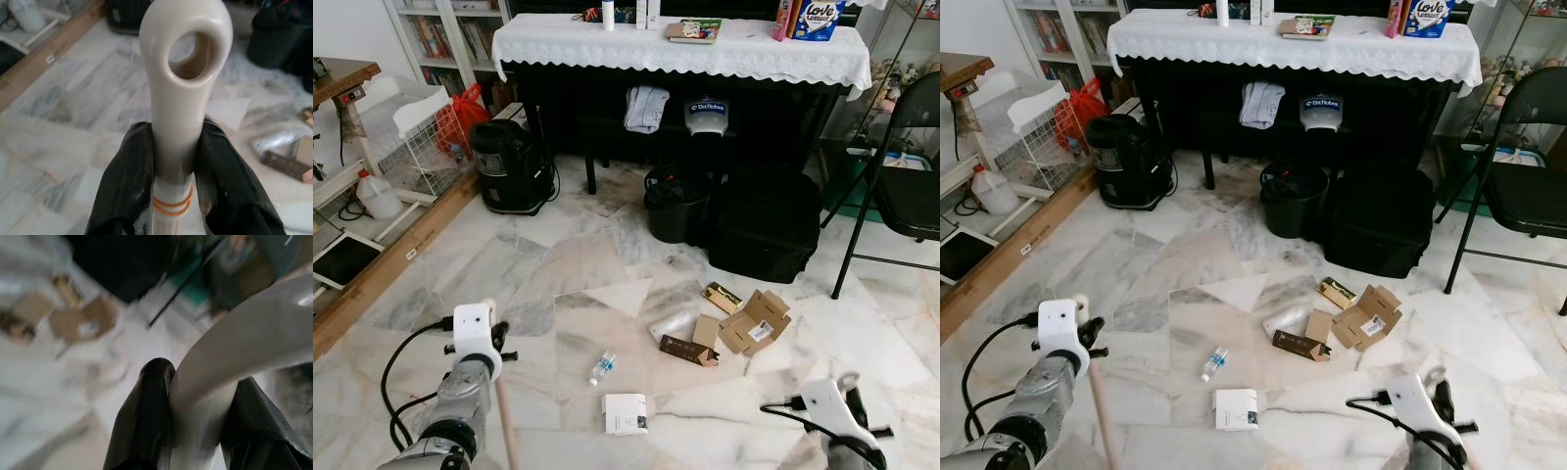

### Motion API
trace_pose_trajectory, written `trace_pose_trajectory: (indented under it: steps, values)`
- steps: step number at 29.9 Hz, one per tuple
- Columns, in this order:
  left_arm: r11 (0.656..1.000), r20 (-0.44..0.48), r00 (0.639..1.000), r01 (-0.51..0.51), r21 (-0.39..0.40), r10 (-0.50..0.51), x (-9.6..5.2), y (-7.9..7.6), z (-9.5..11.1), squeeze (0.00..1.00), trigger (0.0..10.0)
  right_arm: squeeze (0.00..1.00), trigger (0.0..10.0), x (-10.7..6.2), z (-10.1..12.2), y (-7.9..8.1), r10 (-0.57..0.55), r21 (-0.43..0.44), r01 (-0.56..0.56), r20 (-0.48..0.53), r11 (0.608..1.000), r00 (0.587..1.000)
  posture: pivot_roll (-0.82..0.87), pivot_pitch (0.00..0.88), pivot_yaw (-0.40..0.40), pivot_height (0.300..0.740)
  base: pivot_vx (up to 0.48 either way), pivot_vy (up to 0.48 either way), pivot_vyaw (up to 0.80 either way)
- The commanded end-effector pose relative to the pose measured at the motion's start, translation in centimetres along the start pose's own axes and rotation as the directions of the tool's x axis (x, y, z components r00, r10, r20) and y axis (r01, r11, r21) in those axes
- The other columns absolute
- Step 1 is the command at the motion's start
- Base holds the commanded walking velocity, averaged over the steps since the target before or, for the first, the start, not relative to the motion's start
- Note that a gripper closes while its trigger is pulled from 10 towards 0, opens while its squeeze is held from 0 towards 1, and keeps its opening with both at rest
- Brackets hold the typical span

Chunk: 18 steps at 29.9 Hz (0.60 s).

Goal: Sweep floor

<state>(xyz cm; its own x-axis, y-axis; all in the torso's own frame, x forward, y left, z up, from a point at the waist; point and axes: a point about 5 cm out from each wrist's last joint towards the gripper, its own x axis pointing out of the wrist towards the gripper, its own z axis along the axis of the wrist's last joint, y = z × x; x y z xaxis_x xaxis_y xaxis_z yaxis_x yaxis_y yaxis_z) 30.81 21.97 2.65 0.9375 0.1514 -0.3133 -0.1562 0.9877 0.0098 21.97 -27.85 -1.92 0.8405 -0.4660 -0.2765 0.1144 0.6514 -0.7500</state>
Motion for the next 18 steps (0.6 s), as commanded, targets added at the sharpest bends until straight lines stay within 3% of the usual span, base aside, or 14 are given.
trace_pose_trajectory:
  steps: [1, 7, 9, 10, 11, 13, 18]
  values:
    - [0.998, 0.109, 0.994, -0.021, -0.064, 0.028, 0.6, 0.2, 2.4, 0.00, 10.0, 0.00, 10.0, 0.9, 1.7, -1.1, -0.048, -0.031, 0.051, 0.103, 0.998, 0.994, -0.15, 0.000, 0.019, 0.740, 0.000, 0.000, 0.00]
    - [0.992, 0.168, 0.984, -0.031, -0.124, 0.052, 0.9, -0.2, 3.8, 0.00, 10.0, 0.00, 10.0, 1.4, 3.3, -1.8, -0.092, -0.017, 0.097, 0.180, 0.995, 0.979, -0.14, 0.000, 0.018, 0.740, 0.000, 0.000, 0.00]
    - [0.990, 0.201, 0.979, -0.008, -0.141, 0.036, 1.1, -0.8, 4.6, 0.00, 10.0, 0.00, 10.0, 1.5, 4.1, -2.0, -0.101, 0.087, 0.085, 0.198, 0.993, 0.975, -0.15, 0.000, 0.018, 0.740, 0.000, 0.000, 0.00]
    - [0.989, 0.223, 0.975, 0.018, -0.149, 0.016, 1.2, -1.3, 5.1, 0.00, 10.0, 0.00, 10.0, 1.5, 4.5, -1.9, -0.103, 0.221, 0.062, 0.183, 0.973, 0.978, -0.14, 0.000, 0.020, 0.740, 0.000, 0.000, 0.00]
    - [0.989, 0.223, 0.975, 0.018, -0.149, 0.016, 1.2, -1.3, 5.1, 0.00, 10.0, 0.00, 10.0, 1.5, 4.5, -1.9, -0.103, 0.221, 0.062, 0.183, 0.973, 0.978, -0.14, 0.000, 0.020, 0.740, 0.000, 0.000, 0.00]
    - [0.987, 0.248, 0.969, 0.047, -0.156, -0.006, 1.3, -1.9, 5.9, 0.00, 10.0, 0.00, 10.0, 1.5, 4.9, -1.8, -0.109, 0.398, 0.041, 0.149, 0.917, 0.983, -0.14, 0.000, 0.021, 0.740, 0.000, 0.000, 0.00]
    - [0.979, 0.290, 0.957, 0.084, -0.184, -0.028, 1.6, -2.3, 7.1, 0.00, 10.0, 0.00, 10.0, 1.7, 5.6, -2.1, -0.142, 0.512, 0.050, 0.143, 0.858, 0.980, -0.14, 0.000, 0.027, 0.740, 0.000, 0.000, 0.00]
